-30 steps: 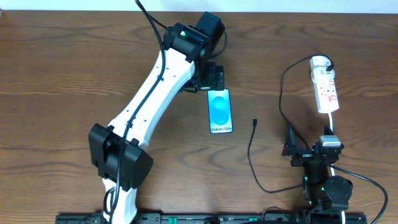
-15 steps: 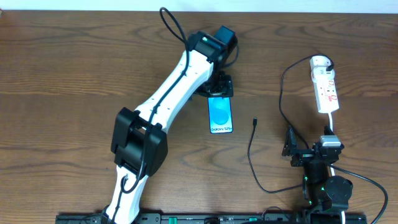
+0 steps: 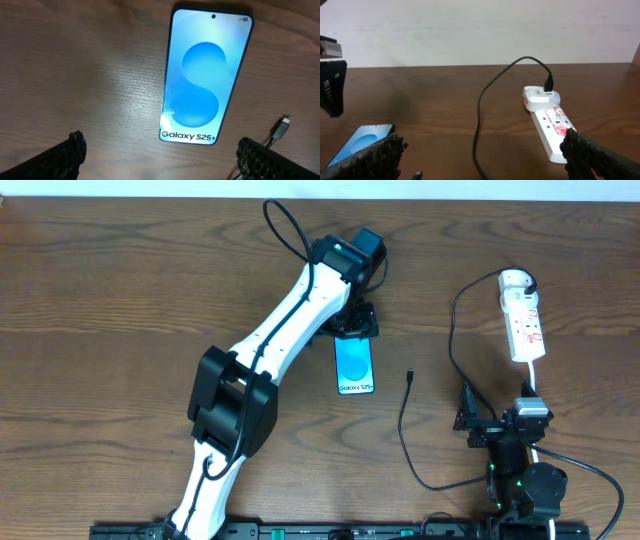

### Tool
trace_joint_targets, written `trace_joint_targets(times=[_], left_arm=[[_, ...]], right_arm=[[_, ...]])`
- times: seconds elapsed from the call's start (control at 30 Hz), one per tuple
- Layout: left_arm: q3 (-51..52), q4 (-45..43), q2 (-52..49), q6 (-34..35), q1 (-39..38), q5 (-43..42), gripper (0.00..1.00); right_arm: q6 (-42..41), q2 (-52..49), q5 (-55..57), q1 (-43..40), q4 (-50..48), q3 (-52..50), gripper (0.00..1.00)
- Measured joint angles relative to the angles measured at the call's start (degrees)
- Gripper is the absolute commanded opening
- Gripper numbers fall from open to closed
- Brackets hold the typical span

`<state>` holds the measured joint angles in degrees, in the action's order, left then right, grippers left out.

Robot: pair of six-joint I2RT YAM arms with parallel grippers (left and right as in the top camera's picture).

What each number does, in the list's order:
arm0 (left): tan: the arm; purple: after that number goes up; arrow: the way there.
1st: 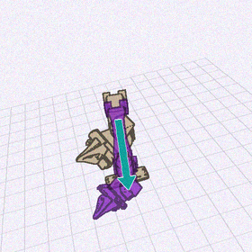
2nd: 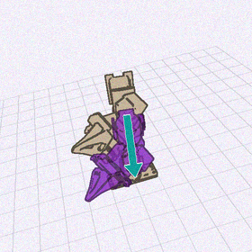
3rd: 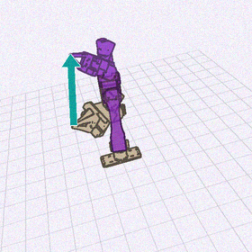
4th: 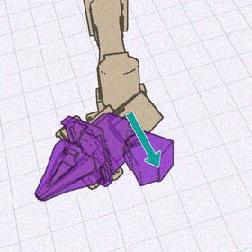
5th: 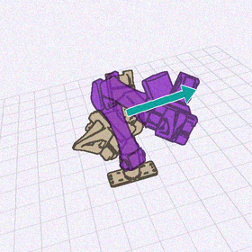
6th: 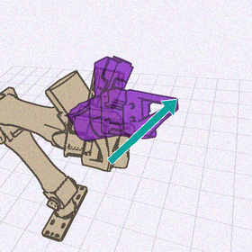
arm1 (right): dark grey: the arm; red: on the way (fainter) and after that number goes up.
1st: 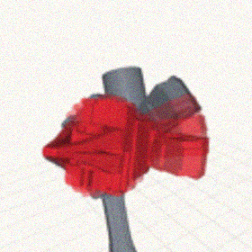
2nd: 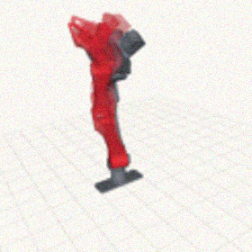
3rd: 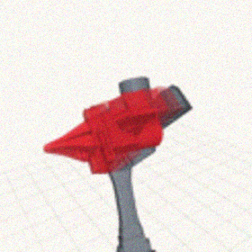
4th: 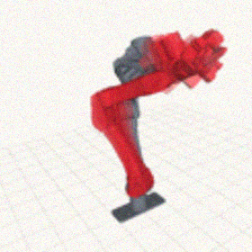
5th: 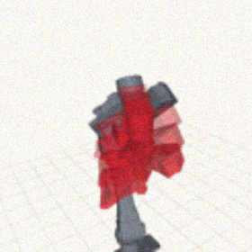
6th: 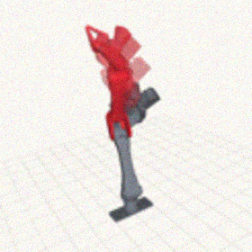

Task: Plug charger to phone and switch on socket
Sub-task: 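Lower the left gripper onto the phone's top edge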

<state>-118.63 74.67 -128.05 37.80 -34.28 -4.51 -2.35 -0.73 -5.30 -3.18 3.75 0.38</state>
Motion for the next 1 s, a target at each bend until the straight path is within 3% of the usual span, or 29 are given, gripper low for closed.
trace_joint_targets(times=[1.0], left_arm=[[4.94,-7.28,-0.09,4.02,-2.97,0.00,0.98]], right_arm=[[0.00,0.00,0.00,0.00,-0.02,0.00,0.99]])
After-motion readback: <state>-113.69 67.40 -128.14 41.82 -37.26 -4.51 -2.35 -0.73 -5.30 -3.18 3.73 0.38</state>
